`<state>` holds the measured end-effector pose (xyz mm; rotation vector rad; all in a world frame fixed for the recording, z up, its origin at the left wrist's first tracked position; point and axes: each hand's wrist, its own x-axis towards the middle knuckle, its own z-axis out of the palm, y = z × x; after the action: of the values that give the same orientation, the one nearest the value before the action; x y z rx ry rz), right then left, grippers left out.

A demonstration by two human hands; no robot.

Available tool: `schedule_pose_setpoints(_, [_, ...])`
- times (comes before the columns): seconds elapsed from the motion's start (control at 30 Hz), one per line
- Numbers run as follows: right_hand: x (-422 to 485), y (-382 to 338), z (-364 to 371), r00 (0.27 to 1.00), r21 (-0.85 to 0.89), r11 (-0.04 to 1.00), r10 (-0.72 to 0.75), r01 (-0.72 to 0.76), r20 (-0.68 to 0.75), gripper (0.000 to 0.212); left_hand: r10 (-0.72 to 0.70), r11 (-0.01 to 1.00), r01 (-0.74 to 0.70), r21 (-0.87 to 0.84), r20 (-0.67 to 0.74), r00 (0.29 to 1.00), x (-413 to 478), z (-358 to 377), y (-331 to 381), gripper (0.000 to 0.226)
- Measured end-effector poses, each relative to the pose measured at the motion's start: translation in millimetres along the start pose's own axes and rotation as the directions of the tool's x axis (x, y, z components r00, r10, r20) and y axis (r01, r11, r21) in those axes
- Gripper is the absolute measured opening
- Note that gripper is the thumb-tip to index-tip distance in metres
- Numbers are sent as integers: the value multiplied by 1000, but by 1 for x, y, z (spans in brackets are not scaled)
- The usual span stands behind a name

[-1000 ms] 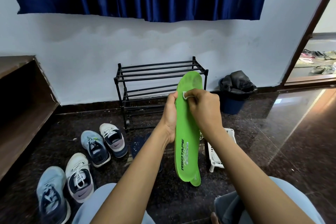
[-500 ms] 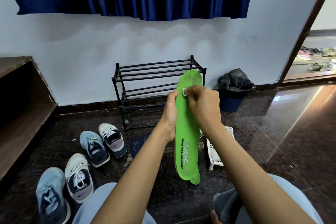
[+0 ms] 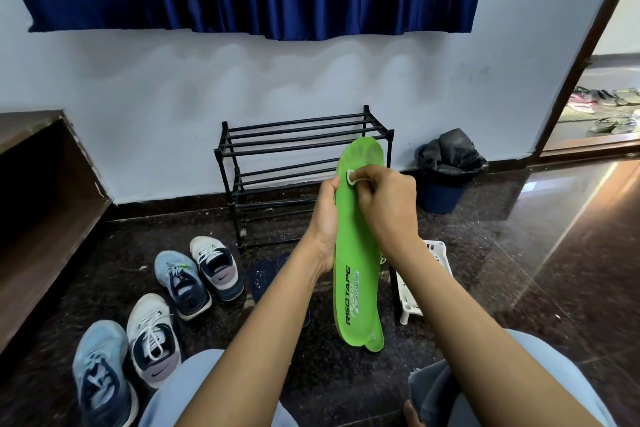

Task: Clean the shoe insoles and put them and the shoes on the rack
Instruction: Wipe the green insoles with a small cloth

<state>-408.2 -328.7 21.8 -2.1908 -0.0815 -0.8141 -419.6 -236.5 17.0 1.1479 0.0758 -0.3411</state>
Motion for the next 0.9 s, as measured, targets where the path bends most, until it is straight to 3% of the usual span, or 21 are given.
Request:
schedule_pose_setpoints(0.23, [-20, -5, 9, 996, 6, 999, -46, 45, 83, 18, 6, 1000, -7, -13, -27, 1000, -1, -5, 1, 60])
schedule_pose_setpoints(0.5, [-5, 0, 0, 1000, -23, 1000, -18, 18, 6, 17, -38, 999, 38, -12, 14, 999, -1, 1, 0, 66])
schedule_pose_setpoints(0.7, [-23, -7, 5, 992, 11, 995, -97, 97, 75, 16, -11, 999, 11, -44, -7, 1000, 1, -5, 3, 69])
schedule_pose_setpoints(0.9, [-5, -2, 0, 999, 43, 998, -44, 45, -21, 18, -29, 999, 30, -26, 32, 999, 1, 0, -1, 67])
